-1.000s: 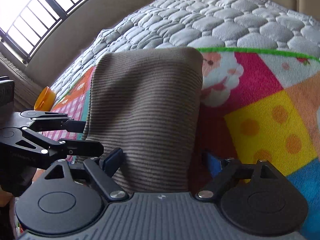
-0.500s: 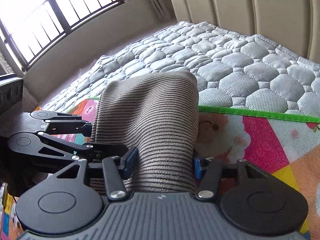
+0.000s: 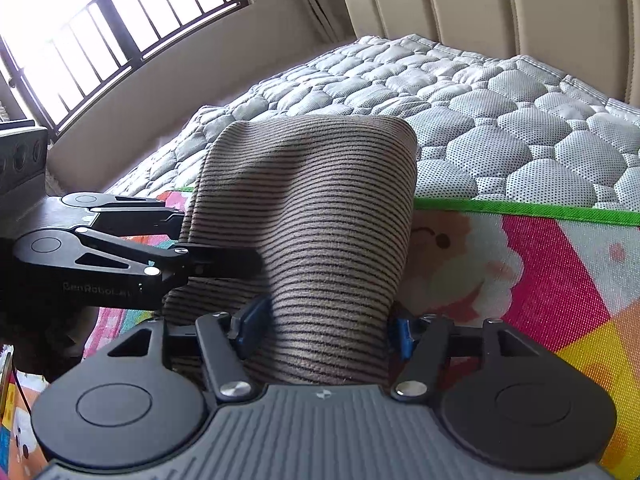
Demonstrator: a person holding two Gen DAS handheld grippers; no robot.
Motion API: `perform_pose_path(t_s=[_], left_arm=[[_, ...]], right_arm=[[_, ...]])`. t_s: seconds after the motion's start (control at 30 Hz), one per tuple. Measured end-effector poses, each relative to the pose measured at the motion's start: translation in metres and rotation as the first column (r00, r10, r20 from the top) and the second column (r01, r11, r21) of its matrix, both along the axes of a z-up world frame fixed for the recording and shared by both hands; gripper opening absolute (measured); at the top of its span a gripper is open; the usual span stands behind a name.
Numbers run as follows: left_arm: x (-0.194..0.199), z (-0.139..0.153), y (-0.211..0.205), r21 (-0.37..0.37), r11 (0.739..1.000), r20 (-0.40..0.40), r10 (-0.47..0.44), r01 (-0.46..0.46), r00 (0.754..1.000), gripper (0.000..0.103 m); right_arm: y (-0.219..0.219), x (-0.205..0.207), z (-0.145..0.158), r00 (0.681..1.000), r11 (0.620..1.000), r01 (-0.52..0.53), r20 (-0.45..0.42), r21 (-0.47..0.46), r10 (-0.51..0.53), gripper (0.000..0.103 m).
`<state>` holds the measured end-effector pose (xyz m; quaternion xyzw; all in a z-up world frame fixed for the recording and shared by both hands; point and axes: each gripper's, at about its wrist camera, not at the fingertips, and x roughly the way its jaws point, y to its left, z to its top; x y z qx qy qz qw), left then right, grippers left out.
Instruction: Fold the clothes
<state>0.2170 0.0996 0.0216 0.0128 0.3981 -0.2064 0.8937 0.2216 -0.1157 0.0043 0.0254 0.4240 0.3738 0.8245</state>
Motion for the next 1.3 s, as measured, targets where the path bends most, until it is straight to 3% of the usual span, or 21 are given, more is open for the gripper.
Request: perform_pose_path(t_s=[0.1,0.17,0.27,0.33,0.4,0.47,0.53,0.6,0.67,0.77,0.87,1.0,1.17,1.3], left_arm=[[-0.001,0.003,0.001,-0.009,1.0,-0.004,0.009,-0.009,1.0,0.05],[-0.005,0.013,0.008,-0.053,0.998,0.006,0.033,-0.032,0.999,0.046],[-0.015,0.04,0.023,-0.157,0.986,0.108,0.071,-0.053,0.992,0.047],[-0.012,0.054,0.024,-0.197,0.98,0.171,0.075,-0.041,0.982,0.053],[0.005,0.055,0.014,-0.183,0.983,0.186,0.063,-0.029,0.98,0.053],[0.023,0.044,0.005,-0.144,0.988,0.155,0.074,-0.052,0.985,0.053],[0.038,0.031,0.002,-0.108,0.991,0.114,0.092,-0.079,0.989,0.05],[0.044,0.017,0.007,-0.086,0.991,0.083,0.111,-0.104,0.99,0.05],[0.045,0.006,0.016,-0.077,0.989,0.074,0.133,-0.127,0.988,0.051],[0.05,-0.004,0.031,-0.149,0.975,0.039,0.173,-0.165,0.984,0.054],[0.052,-0.009,0.035,-0.189,0.963,0.024,0.2,-0.192,0.979,0.054],[0.041,-0.002,0.016,-0.078,0.981,0.089,0.185,-0.179,0.979,0.057],[0.029,0.009,0.007,-0.034,0.979,0.1,0.202,-0.2,0.974,0.062],[0.01,0.02,-0.001,-0.009,0.98,0.115,0.196,-0.196,0.974,0.076]], right_arm=[[-0.001,-0.001,0.0,1.0,1.0,-0.005,0.01,-0.002,0.005,0.063],[-0.001,-0.005,0.003,0.999,1.0,-0.016,0.047,-0.025,0.017,0.063],[0.0,-0.013,0.007,0.992,0.997,-0.037,0.115,-0.069,0.045,0.065],[0.001,-0.012,0.005,0.994,0.997,-0.031,0.102,-0.07,0.039,0.067],[0.001,-0.009,0.002,0.998,0.998,-0.019,0.061,-0.06,0.023,0.076],[-0.002,-0.002,-0.002,1.0,0.999,0.004,-0.012,-0.033,-0.004,0.079],[-0.007,-0.001,0.0,1.0,1.0,0.009,-0.029,-0.017,-0.01,0.079],[-0.006,-0.009,0.014,0.999,0.999,-0.027,0.04,-0.023,0.028,0.062],[0.001,-0.022,0.031,0.983,0.995,-0.083,0.161,-0.055,0.091,0.061],[0.015,-0.031,0.034,0.946,0.98,-0.123,0.278,-0.159,0.164,0.061],[0.018,-0.022,0.01,0.96,0.971,-0.091,0.239,-0.221,0.144,0.065],[0.009,-0.014,0.007,0.976,0.981,-0.047,0.2,-0.186,0.085,0.081],[0.006,-0.026,0.013,0.971,0.981,-0.04,0.225,-0.188,0.083,0.083],[-0.001,-0.043,0.027,0.96,0.978,-0.042,0.262,-0.205,0.096,0.087]])
